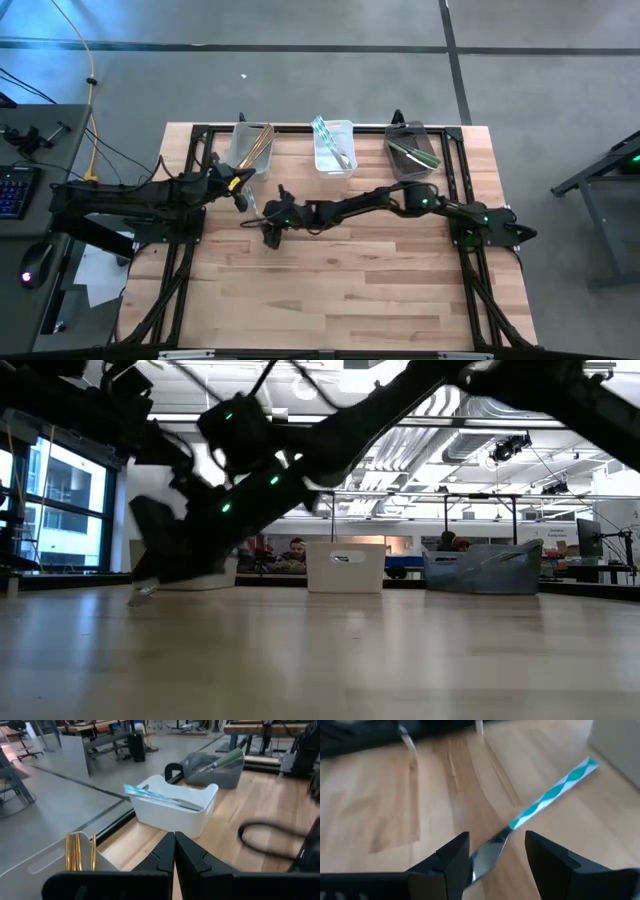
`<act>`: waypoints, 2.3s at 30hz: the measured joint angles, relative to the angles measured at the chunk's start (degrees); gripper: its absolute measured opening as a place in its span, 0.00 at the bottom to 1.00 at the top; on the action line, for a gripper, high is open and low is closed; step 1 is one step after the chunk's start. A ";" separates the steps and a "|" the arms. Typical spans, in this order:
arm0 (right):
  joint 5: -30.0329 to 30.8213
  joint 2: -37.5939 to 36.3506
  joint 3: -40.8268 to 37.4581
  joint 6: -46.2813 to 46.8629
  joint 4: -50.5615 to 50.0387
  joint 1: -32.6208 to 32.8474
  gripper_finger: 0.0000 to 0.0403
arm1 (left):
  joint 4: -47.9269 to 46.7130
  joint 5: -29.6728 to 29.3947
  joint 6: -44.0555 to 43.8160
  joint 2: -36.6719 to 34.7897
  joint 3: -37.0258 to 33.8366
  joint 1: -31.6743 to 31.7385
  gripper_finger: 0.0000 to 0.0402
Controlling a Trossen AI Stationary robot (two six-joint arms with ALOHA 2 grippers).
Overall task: Sort silverware by color (type)
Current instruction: Put the blue table knife into the white bin
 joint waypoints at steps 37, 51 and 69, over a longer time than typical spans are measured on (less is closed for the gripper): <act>3.23 -3.34 5.77 -14.26 -49.26 2.12 0.00 | 1.23 0.55 0.99 -0.13 0.00 0.04 0.00; 4.63 -14.35 5.01 -16.47 -60.61 1.42 0.00 | 1.23 0.52 0.96 -0.13 0.00 0.04 0.00; -3.29 -17.35 5.20 -18.04 -59.22 -1.34 0.13 | 1.71 0.44 1.51 -0.13 0.00 0.04 0.00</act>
